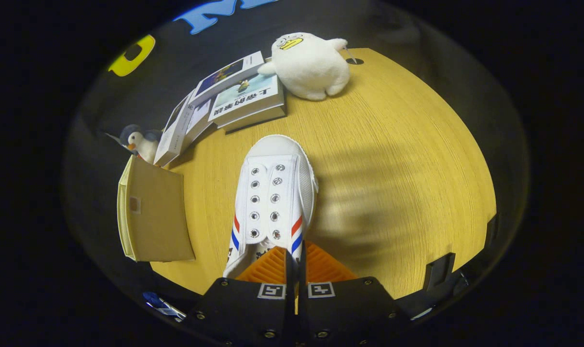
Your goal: Open the storage box then place both shoes into the box .Put the left shoe in first, then the right shoe, with the right side of both shoes facing outward in a uniform manner.
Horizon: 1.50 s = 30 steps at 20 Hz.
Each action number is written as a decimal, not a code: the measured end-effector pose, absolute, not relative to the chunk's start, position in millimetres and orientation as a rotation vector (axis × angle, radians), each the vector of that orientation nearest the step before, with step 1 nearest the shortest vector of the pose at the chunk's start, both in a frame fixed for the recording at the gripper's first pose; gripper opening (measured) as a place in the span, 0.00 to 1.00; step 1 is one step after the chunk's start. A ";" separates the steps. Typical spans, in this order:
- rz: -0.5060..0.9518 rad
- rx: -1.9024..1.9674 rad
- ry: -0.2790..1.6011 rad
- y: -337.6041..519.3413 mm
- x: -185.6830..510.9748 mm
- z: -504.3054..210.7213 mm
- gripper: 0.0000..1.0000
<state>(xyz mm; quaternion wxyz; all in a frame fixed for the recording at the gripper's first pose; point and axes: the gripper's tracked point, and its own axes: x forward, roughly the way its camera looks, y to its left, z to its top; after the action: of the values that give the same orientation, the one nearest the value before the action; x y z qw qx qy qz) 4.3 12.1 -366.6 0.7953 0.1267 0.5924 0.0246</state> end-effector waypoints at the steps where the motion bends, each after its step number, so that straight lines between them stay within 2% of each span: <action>1: 0.067 0.262 1.273 16.2 4.9 -360.1 0.03; 6: 0.107 0.230 1.239 39.5 13.2 -323.3 0.02; 15: 0.275 0.185 1.208 116.1 27.0 -273.7 0.02; 30: 0.556 0.063 1.192 270.8 51.2 -240.7 0.02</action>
<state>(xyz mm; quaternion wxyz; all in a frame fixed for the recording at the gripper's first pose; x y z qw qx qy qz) 51.2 270.8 -240.7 0.7908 0.0293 0.5540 0.2585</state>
